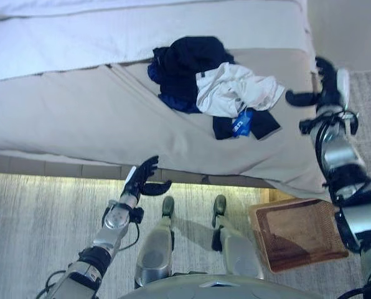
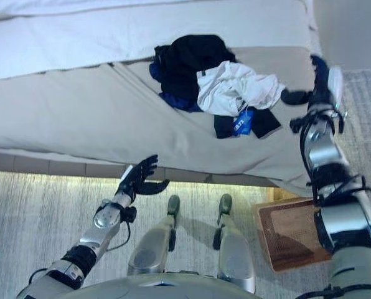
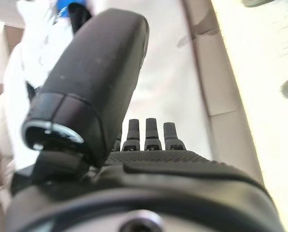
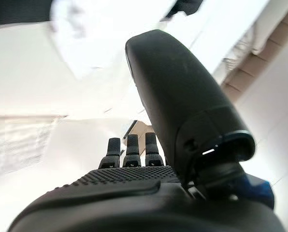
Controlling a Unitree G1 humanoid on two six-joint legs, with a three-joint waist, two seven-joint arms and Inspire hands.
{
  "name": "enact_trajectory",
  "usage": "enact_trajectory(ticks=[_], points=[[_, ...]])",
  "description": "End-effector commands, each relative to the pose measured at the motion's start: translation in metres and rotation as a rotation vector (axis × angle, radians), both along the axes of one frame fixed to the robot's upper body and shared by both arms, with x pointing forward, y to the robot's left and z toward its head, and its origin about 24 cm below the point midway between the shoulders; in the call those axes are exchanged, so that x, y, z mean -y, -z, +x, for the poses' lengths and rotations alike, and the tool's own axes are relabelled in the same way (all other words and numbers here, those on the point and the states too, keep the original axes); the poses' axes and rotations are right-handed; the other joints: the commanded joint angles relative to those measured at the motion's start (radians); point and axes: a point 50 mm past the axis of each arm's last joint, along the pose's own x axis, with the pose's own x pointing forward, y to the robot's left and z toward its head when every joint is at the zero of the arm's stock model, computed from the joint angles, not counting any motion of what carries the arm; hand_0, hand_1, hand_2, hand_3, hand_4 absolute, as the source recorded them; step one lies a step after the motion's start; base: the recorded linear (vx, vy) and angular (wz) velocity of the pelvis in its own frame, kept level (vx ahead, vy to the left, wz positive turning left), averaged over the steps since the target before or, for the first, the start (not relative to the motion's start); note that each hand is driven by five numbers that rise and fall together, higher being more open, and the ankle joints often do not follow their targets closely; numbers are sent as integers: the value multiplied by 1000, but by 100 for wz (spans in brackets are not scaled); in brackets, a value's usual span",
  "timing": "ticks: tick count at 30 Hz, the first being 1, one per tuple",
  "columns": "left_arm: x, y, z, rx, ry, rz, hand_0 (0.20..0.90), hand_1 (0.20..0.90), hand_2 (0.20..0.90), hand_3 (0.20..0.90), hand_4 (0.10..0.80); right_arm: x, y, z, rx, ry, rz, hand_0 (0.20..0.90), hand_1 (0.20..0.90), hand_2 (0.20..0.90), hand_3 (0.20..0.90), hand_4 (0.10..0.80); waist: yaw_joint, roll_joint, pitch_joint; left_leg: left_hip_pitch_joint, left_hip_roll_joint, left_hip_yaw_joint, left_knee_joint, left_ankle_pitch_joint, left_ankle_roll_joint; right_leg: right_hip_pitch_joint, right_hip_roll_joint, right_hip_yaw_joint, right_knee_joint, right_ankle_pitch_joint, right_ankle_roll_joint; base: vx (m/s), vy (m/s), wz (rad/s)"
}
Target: Pick up the clothes from the bed and place them into the basket
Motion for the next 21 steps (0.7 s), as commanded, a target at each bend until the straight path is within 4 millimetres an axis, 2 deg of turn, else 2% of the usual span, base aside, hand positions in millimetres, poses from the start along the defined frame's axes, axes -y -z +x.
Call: enact_trajectory(ticks=[1, 6, 9, 12, 17, 21], points=[[-2, -44, 10, 221, 9, -72, 900, 900, 900, 900, 800, 6, -50, -3, 134, 23, -67, 900, 900, 900, 900, 800, 44, -13, -6, -106, -68, 56, 241, -181, 51, -68, -78, -27, 263, -164, -13, -28, 12, 33], [3, -65, 14, 300, 6, -150, 900, 900, 900, 900, 800, 5, -80, -1, 166, 40, -94, 900, 900, 900, 900, 800, 62, 6, 37, -219, -90, 60, 370, -215, 68, -169, -107, -35, 406, -206, -37, -39, 32, 26], [5, -75, 14, 351, 14, -159, 900, 900, 900, 900, 800, 3, -91, 1, 152, 38, -107, 900, 900, 900, 900, 800, 71, 14, 58, -283, -99, 69, 450, -238, 82, -231, -121, -35, 503, -234, -50, -32, 32, 13], [6, -90, 14, 409, 16, -165, 900, 900, 900, 900, 800, 6, -99, 2, 123, 45, -99, 900, 900, 900, 900, 800, 84, 24, 82, -338, -107, 72, 540, -289, 89, -278, -127, -28, 611, -295, -57, 33, 2, 4], [3, -107, 14, 467, 22, -135, 900, 900, 900, 900, 800, 12, -104, 2, 105, 52, -41, 900, 900, 900, 900, 800, 102, 38, 99, -429, -114, 72, 646, -312, 102, -360, -140, -33, 733, -335, -72, -22, -29, 6], [-2, -122, 10, 570, 1, -5, 900, 900, 900, 900, 800, 18, -112, 0, 87, 94, -18, 900, 900, 900, 900, 800, 117, 52, 99, -491, -118, 68, 709, -320, 111, -421, -144, -31, 816, -367, -82, 7, -58, 6]])
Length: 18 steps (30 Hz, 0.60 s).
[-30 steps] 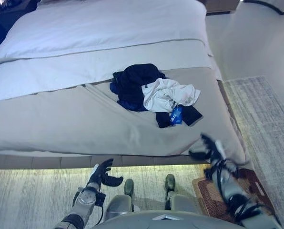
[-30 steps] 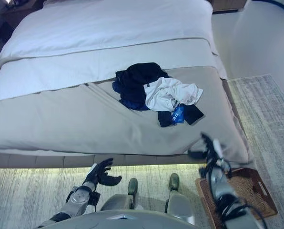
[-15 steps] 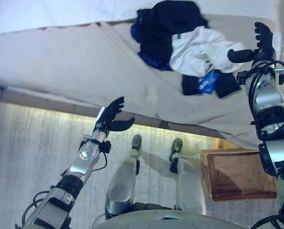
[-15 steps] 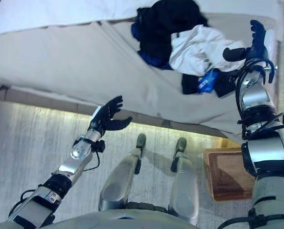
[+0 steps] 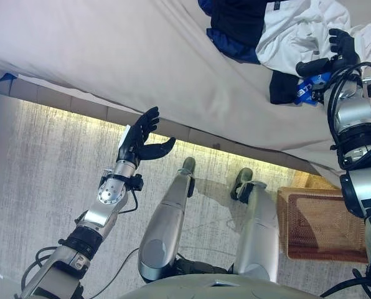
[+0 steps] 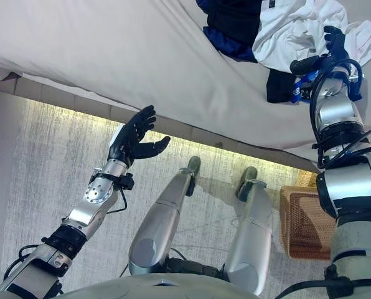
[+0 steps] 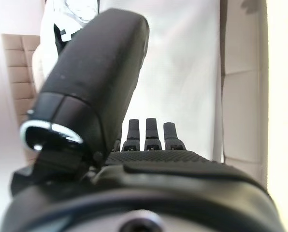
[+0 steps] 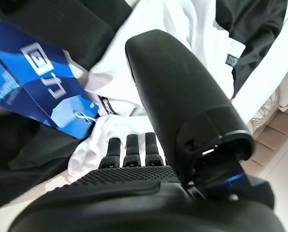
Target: Pick up the clothes from the bed and place them into the basket
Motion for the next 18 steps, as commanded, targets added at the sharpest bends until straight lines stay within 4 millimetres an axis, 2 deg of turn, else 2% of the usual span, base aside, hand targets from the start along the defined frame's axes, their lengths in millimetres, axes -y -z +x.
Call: enact_trajectory(ticks=[1, 4, 5, 6, 8, 12, 18], points=[[-8, -43, -8, 263, -41, 74, 900, 900, 900, 900, 800, 17, -69, -15, 149, 61, -97, 900, 900, 900, 900, 800, 31, 28, -30, -10, 10, 96, 43, -81, 54, 37, 26, -61, 139, -119, -54, 6, -78, 4], [-9, -53, -7, 311, -50, 135, 900, 900, 900, 900, 800, 19, -68, -15, 131, 69, -103, 900, 900, 900, 900, 800, 37, 30, -30, -33, 4, 86, 81, -89, 57, 15, 26, -56, 175, -133, -59, 17, -65, 7], [-10, -57, -6, 320, -49, 140, 900, 900, 900, 900, 800, 20, -69, -15, 127, 72, -115, 780, 780, 780, 760, 660, 38, 31, -30, -42, 3, 82, 97, -92, 59, 6, 26, -55, 190, -139, -60, 19, -44, 7], [-10, -60, -5, 329, -50, 145, 900, 900, 900, 900, 800, 19, -71, -15, 126, 75, -122, 585, 585, 585, 532, 432, 39, 31, -30, -47, 2, 81, 106, -96, 61, 1, 26, -55, 199, -143, -62, 22, -43, 7], [-12, -66, -3, 348, -58, 150, 900, 900, 900, 900, 800, 21, -74, -15, 133, 89, -130, 300, 300, 300, 200, 100, 40, 31, -30, -55, 0, 77, 127, -102, 64, -4, 27, -55, 214, -150, -64, 23, -36, 4], [-17, -69, -2, 360, -87, 190, 900, 900, 900, 900, 800, 22, -76, -16, 143, 93, -122, 300, 300, 300, 200, 100, 40, 29, -30, -52, -3, 74, 150, -111, 63, 3, 28, -57, 227, -156, -67, 0, 0, 0], [-25, -71, 1, 376, -150, 300, 900, 900, 900, 900, 800, 25, -68, -17, 141, 95, -92, 300, 300, 300, 200, 100, 40, 13, -30, 8, -1, 70, 140, -121, 55, 79, 30, -67, 195, -153, -65, 15, 2, -1]])
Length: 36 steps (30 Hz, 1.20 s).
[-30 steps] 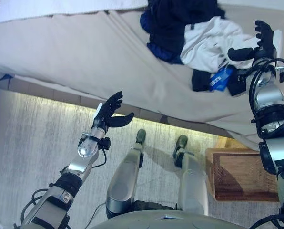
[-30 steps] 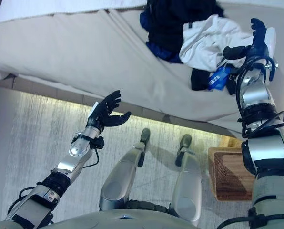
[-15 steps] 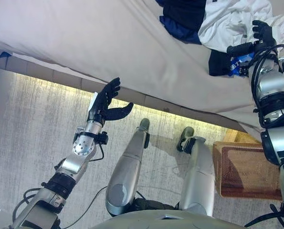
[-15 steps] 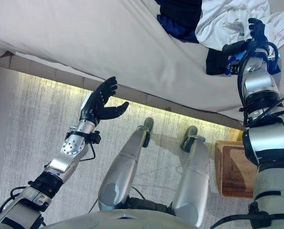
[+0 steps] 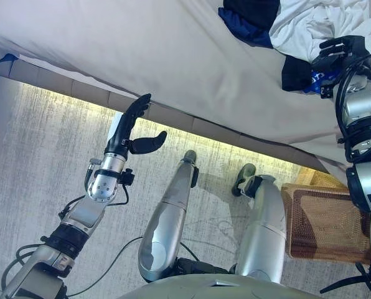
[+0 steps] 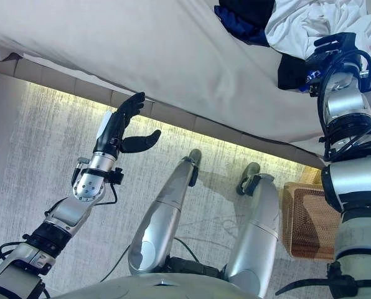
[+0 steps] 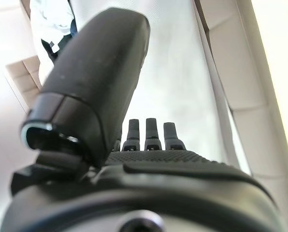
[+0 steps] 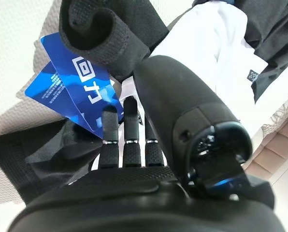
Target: Pick up the clothes from the bed and place them into the basket
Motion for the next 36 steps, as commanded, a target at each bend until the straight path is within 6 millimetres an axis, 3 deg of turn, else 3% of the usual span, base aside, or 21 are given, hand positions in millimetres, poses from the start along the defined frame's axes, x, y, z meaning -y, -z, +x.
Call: enact_trajectory(ticks=[1, 7, 15, 21, 22, 24, 25, 26, 36], points=[[-11, -47, 1, 225, -34, 8, 900, 900, 900, 900, 800, 11, -64, -13, 194, 28, -96, 300, 300, 300, 200, 100, 16, 4, -33, 120, 2, 84, 8, -98, 59, 181, 39, -69, 72, -134, -56, 72, 19, -2], [-8, -45, 5, 189, -6, 36, 900, 900, 900, 900, 800, 13, -66, -14, 207, 14, -57, 300, 300, 300, 200, 100, 13, -12, -34, 213, 18, 92, -37, -96, 47, 286, 33, -78, 9, -117, -51, 31, 15, -5], [-2, -23, 5, 86, 7, 26, 900, 900, 900, 900, 800, 27, -51, -18, 130, 9, -52, 300, 300, 300, 200, 100, 4, -43, -105, 369, 60, 99, -159, -72, 27, 470, 53, -91, -165, -82, -53, 67, 25, -11], [4, -14, 7, 38, 11, 35, 900, 900, 900, 900, 800, 36, -49, -22, 122, 24, -54, 300, 300, 300, 200, 100, -5, -53, -124, 415, 76, 105, -198, -72, 25, 521, 65, -88, -224, -64, -50, 22, 5, -3], [4, -14, 8, 33, 11, 34, 900, 900, 900, 900, 800, 38, -48, -23, 117, 27, -55, 300, 300, 300, 200, 100, -8, -53, -123, 412, 77, 110, -217, -41, 29, 520, 63, -98, -244, -35, -57, -49, 2, -1], [5, -13, 8, 33, 11, 27, 900, 900, 900, 900, 800, 39, -47, -24, 107, 42, -79, 300, 300, 300, 200, 100, -8, -54, -122, 418, 77, 111, -227, -42, 30, 525, 66, -96, -255, -30, -54, 8, -16, -5], [6, -14, 8, 43, 13, 19, 900, 900, 900, 900, 800, 38, -49, -24, 103, 46, -97, 561, 561, 561, 505, 405, -9, -53, -115, 421, 77, 109, -216, -70, 27, 524, 71, -83, -240, -54, -46, 41, -35, -7], [8, -17, 9, 59, 17, 13, 900, 900, 900, 900, 800, 37, -51, -23, 105, 48, -107, 900, 900, 900, 900, 800, -10, -50, -106, 409, 75, 111, -208, -72, 29, 509, 71, -82, -229, -56, -46, -3, -44, -7], [22, -38, 8, 150, 69, -20, 900, 900, 900, 900, 800, 28, -68, -23, 176, 127, -152, 900, 900, 900, 900, 800, -15, -19, -34, 299, 54, 112, -163, -62, 44, 372, 64, -82, -111, -87, -57, -45, -31, 3]])
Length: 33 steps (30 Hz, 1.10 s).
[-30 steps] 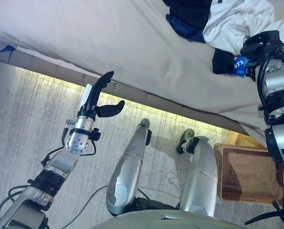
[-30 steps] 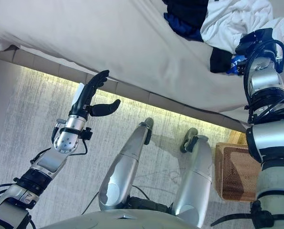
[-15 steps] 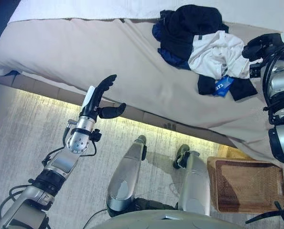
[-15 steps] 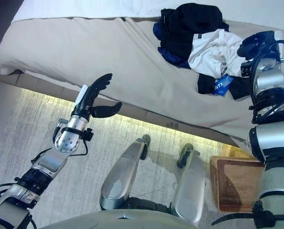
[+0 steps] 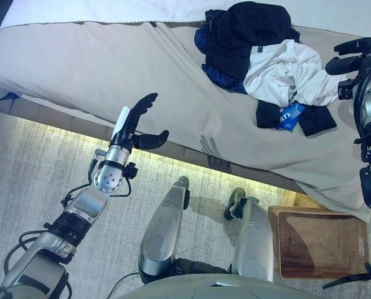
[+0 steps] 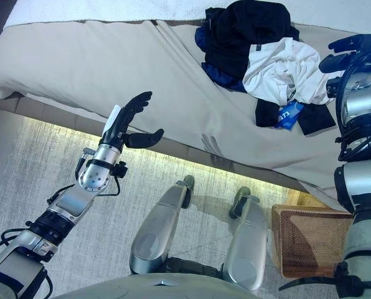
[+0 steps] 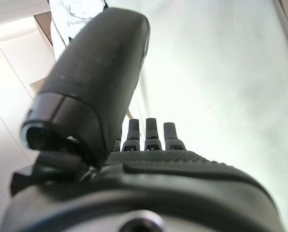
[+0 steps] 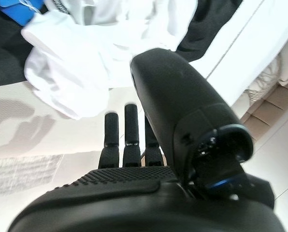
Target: Pick up the clothes from the bed and place them into the basket
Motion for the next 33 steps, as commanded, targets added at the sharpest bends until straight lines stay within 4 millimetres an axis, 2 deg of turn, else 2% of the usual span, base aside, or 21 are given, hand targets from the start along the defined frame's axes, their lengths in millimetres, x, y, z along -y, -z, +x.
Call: enact_trajectory(ticks=[1, 9, 16, 25, 27, 32, 33], points=[[12, -33, -9, 188, 59, -97, 900, 900, 900, 900, 800, 0, -62, -10, 201, 59, -128, 900, 900, 900, 900, 800, -3, 6, -32, -36, 5, 51, 27, -53, 33, 38, 53, -39, 87, -100, -65, 16, -32, 3], [13, -28, -18, 160, 98, -122, 900, 900, 900, 900, 800, -7, -69, -10, 232, 72, -132, 900, 900, 900, 900, 800, -3, 25, -32, -105, -4, 53, -9, -19, 35, -52, 59, -39, 105, -100, -59, 29, -43, 3], [16, -31, -28, 174, 153, -158, 900, 900, 900, 900, 800, -10, -87, -14, 283, 79, -134, 900, 900, 900, 900, 800, 10, 48, -32, -225, -16, 48, 21, -6, 35, -178, 59, -43, 180, -119, -64, -13, -64, 3], [23, -36, -37, 230, 212, -162, 900, 900, 900, 900, 800, -7, -108, -21, 363, 114, -87, 900, 900, 900, 900, 800, 24, 79, -32, -435, -17, 54, 131, -5, 52, -388, 47, -27, 298, -135, -64, -65, -66, 11], [23, -38, -38, 241, 208, -158, 900, 900, 900, 900, 800, -7, -112, -23, 381, 115, -85, 900, 900, 900, 900, 800, 23, 81, -32, -492, -24, 50, 178, -15, 57, -438, 46, -20, 327, -136, -63, -87, -86, 14], [19, -37, -40, 247, 200, -133, 900, 900, 900, 900, 800, -6, -117, -26, 392, 129, -75, 900, 900, 900, 900, 800, 22, 76, -32, -554, -20, 47, 239, -26, 60, -492, 50, -13, 375, -144, -62, -47, -45, 7], [19, -37, -40, 252, 200, -132, 900, 900, 900, 900, 800, -5, -118, -27, 395, 136, -70, 867, 867, 867, 862, 762, 22, 76, -32, -563, -22, 45, 250, -29, 58, -498, 48, -14, 382, -146, -62, -26, -32, 3]])
